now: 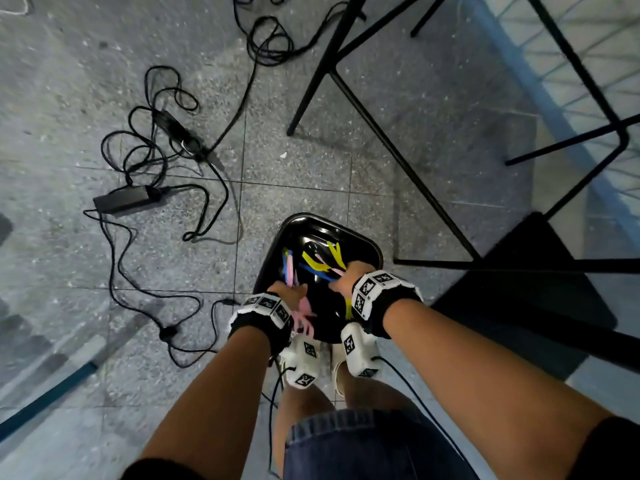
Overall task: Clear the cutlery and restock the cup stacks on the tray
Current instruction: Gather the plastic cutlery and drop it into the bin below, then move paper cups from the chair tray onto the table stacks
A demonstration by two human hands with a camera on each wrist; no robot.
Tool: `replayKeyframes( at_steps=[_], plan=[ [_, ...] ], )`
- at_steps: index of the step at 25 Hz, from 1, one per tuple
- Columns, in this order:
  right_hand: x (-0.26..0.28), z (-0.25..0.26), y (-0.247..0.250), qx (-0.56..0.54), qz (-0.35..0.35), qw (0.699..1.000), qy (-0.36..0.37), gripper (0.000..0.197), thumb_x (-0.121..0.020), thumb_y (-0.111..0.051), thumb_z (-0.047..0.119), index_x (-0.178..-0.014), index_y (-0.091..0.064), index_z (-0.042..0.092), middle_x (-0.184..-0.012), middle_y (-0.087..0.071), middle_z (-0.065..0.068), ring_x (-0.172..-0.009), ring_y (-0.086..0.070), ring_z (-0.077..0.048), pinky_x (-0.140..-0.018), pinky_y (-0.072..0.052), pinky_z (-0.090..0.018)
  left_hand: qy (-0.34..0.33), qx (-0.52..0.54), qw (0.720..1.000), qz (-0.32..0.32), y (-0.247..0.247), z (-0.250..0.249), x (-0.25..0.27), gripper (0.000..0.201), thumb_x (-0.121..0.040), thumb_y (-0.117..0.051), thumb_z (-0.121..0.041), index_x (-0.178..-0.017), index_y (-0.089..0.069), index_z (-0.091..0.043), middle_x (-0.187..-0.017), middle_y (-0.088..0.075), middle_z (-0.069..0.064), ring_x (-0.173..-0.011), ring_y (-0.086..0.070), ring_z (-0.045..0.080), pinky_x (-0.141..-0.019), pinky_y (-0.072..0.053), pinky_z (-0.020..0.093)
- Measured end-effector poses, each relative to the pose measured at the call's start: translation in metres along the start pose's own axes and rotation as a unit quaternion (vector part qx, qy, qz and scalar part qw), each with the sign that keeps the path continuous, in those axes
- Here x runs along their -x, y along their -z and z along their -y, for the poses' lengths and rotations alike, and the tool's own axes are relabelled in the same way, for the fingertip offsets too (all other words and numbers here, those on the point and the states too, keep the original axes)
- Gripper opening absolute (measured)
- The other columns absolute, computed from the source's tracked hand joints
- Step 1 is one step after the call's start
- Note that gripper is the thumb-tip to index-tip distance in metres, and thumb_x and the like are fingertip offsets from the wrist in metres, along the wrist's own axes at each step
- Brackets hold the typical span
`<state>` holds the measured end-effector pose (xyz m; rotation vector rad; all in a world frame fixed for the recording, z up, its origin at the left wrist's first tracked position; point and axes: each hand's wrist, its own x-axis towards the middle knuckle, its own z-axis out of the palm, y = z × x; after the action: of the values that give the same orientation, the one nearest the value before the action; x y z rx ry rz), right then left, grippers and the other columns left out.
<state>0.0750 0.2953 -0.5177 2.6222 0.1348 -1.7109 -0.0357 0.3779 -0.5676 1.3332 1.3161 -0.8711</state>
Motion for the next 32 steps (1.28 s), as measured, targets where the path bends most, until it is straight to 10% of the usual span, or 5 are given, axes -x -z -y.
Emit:
replayKeyframes(
  at_steps=[3,5,22,26,32],
  plan=[
    [-0.013,0.008,-0.003,-0.179,-0.012,0.983,0.031,0.049,-0.085,-0.062,0.025,-0.13,-0.048,0.012,-0.126,-0.059,-0.011,-0.115,-0.057,-0.029,-0.096,-0.042,-0.03,0.048,0.156,0.986,0.024,0.0,-0.016,-0.021,0.09,-0.067,-0.067,-0.064,-0.121,-0.056,0.007,-0.121,-0.061,0.021,-0.114,-0.059,0.032,-0.1,-0.046,0.04],
    [-0.01,0.005,0.002,-0.205,-0.031,0.977,0.042,0.042,-0.09,-0.056,0.019,-0.13,-0.049,0.008,-0.127,-0.058,-0.015,-0.118,-0.054,-0.03,-0.097,-0.039,-0.029,0.026,0.129,0.991,0.04,0.001,-0.016,-0.029,0.072,-0.082,-0.056,-0.056,-0.125,-0.054,0.002,-0.128,-0.057,0.023,-0.12,-0.055,0.036,-0.105,-0.042,0.044],
    [0.228,0.025,0.113,-0.099,-0.118,0.97,0.189,0.032,-0.088,-0.054,0.022,-0.118,-0.055,0.014,-0.115,-0.064,-0.011,-0.109,-0.058,-0.028,-0.093,-0.045,-0.032,-0.267,0.001,0.961,-0.073,0.084,-0.065,0.285,0.034,-0.089,-0.057,-0.014,-0.122,-0.053,-0.006,-0.099,-0.062,0.007,-0.095,-0.061,0.022,-0.079,-0.042,0.022],
    [0.307,0.014,0.168,-0.135,-0.166,0.947,0.24,0.031,-0.088,-0.054,0.023,-0.118,-0.054,0.015,-0.115,-0.064,-0.009,-0.107,-0.059,-0.027,-0.089,-0.044,-0.03,-0.363,0.023,0.93,-0.058,0.096,-0.096,0.361,0.024,-0.089,-0.057,-0.009,-0.113,-0.054,-0.011,-0.086,-0.06,-0.005,-0.065,-0.06,-0.004,-0.066,-0.046,0.008],
    [0.403,-0.056,0.212,-0.19,-0.249,0.913,0.261,0.03,-0.084,-0.061,0.022,-0.113,-0.059,0.015,-0.111,-0.065,-0.009,-0.105,-0.06,-0.022,-0.092,-0.045,-0.028,-0.472,-0.04,0.879,-0.057,0.077,-0.138,0.46,0.02,-0.088,-0.059,-0.018,-0.107,-0.055,-0.022,-0.091,-0.059,-0.01,-0.083,-0.059,0.01,-0.074,-0.043,0.013]
  ],
)
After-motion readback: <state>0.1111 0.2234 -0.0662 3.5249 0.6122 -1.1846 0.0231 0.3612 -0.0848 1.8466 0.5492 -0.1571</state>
